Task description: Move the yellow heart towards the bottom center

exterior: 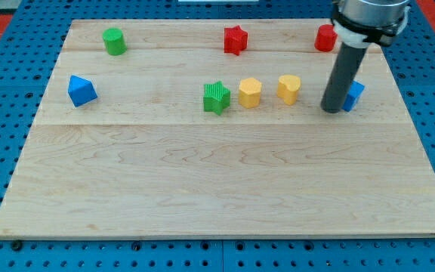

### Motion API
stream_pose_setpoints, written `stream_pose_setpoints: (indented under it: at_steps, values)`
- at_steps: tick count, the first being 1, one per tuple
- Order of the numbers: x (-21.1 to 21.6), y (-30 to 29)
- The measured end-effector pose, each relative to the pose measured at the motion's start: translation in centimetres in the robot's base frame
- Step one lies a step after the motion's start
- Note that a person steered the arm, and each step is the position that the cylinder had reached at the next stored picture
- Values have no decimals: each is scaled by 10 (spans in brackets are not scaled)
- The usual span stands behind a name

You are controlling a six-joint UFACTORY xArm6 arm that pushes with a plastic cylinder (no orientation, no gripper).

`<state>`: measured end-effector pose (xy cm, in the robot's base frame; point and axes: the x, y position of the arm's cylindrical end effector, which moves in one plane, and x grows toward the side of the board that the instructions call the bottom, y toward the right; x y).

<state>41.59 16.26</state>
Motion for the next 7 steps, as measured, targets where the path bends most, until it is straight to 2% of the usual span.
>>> stream_pose_setpoints:
  at_steps: [1,3,7]
  values:
    - [-47,1]
    - [-47,-73]
    - [-46,-81]
